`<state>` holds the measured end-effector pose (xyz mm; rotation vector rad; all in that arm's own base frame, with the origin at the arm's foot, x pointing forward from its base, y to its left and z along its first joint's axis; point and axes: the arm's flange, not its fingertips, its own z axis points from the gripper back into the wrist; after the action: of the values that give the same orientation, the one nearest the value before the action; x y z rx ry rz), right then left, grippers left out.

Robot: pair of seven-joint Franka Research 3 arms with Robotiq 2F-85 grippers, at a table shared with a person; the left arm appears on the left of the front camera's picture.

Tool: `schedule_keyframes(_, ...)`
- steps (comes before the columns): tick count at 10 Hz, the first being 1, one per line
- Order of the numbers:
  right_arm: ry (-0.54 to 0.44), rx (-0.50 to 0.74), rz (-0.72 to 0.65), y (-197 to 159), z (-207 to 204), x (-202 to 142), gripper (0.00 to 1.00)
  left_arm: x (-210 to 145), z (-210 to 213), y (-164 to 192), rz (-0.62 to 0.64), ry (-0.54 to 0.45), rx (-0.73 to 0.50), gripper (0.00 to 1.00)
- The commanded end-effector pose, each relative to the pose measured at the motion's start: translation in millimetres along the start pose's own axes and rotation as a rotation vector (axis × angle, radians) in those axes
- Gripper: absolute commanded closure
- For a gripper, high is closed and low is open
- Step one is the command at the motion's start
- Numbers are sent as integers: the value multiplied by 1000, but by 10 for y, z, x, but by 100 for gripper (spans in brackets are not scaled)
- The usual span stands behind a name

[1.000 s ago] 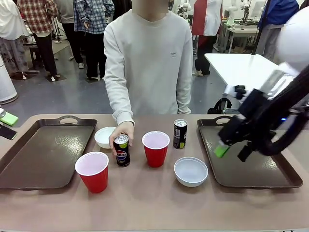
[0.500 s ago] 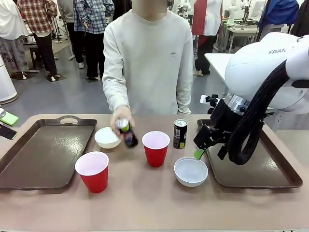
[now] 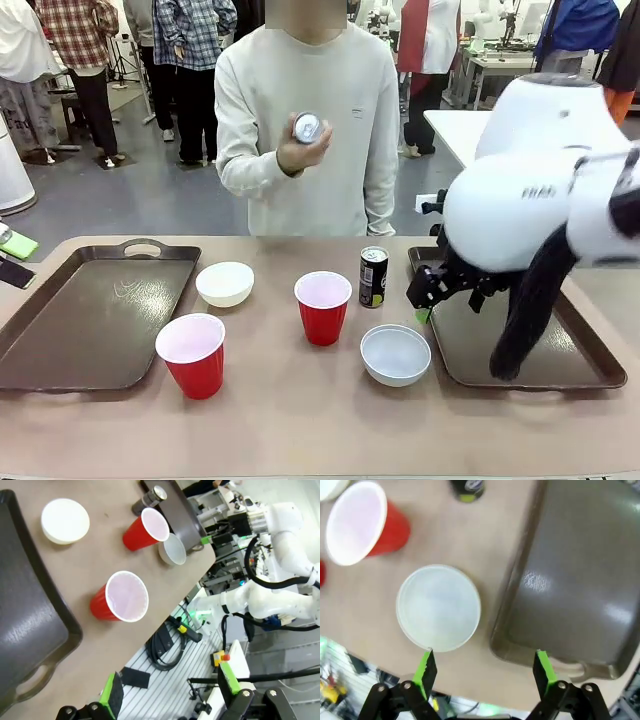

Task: Prepare tableware on both trays.
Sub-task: Pick up a Picnic Bowl from the table and place it on a Handle tray.

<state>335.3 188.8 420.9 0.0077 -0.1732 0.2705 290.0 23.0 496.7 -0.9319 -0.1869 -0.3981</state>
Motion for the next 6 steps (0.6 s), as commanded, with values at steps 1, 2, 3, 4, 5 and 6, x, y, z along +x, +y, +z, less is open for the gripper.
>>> schedule_keyframes(1, 8, -71, -59, 61, -401, -261, 0, -3, -7, 1, 0, 1, 1, 0)
schedule_keyframes(2, 23, -45, -50, 123, -424, -253, 0, -3, -7, 1, 0, 1, 1, 0)
schedule_keyframes(3, 37, -32, -58, 64, -509, -208, 0, -3, -7, 1, 0, 1, 1, 0)
schedule_keyframes(4, 66, -11, -58, 99, -582, -217, 0, -3, -7, 1, 0, 1, 1, 0)
schedule_keyframes(5, 76, -14, -61, 64, -661, -201, 0, -3, -7, 1, 0, 1, 1, 0)
schedule_keyframes(6, 86, -13, -56, 76, -732, -169, 0, -3, -7, 1, 0, 1, 1, 0)
